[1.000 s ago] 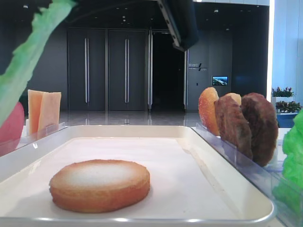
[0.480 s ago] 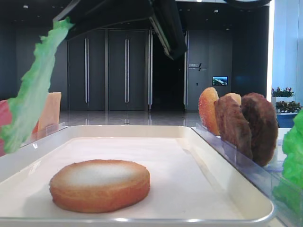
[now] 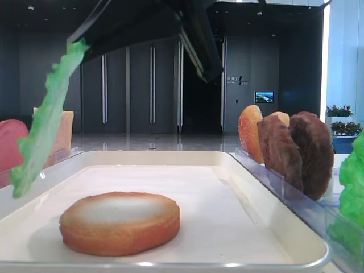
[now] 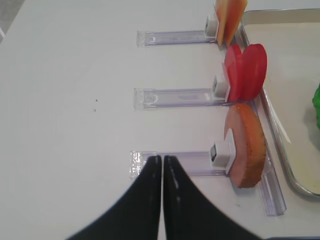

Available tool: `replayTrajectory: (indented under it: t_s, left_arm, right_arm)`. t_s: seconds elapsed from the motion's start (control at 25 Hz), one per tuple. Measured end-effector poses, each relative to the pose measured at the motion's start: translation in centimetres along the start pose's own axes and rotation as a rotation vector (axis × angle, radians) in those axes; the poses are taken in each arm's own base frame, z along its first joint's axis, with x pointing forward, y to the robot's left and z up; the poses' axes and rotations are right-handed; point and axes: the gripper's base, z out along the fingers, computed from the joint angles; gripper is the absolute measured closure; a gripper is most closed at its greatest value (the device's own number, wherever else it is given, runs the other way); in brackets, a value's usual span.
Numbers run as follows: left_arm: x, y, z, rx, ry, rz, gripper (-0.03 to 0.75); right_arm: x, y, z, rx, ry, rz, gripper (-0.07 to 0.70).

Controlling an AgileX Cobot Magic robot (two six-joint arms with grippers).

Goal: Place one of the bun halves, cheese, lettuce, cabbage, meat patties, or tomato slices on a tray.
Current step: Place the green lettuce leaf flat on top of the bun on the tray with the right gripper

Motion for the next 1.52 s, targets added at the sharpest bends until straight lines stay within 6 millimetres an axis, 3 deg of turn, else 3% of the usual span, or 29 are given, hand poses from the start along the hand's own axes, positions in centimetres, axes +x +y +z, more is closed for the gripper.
replayTrajectory:
  t_s: [0.2, 1.04, 1.12, 1.4, 1.52]
  left_arm:
    - [0.0, 0.0, 0.0, 0.0, 0.0, 0.0, 0.722]
    - [0.0, 0.0, 0.0, 0.0, 0.0, 0.0, 0.722]
    - [0.0, 0.0, 0.0, 0.0, 0.0, 0.0, 0.722]
    - [0.0, 0.0, 0.0, 0.0, 0.0, 0.0, 0.722]
    - [0.0, 0.0, 0.0, 0.0, 0.0, 0.0, 0.722]
  right_arm:
    - [0.4, -1.4, 1.1, 0.011, 0.033, 0.031, 0.603]
    - [0.9, -4.4, -0.5, 0.164, 0.132, 0.073, 0.594]
    - [0.9, -4.5, -0.5, 0.175, 0.129, 0.071, 0.545]
    - [0.9, -4.9, -0.6, 0.215, 0.138, 0.045, 0.184]
    - [1.0, -4.8, -1.0, 0.24, 0.15, 0.016, 0.114]
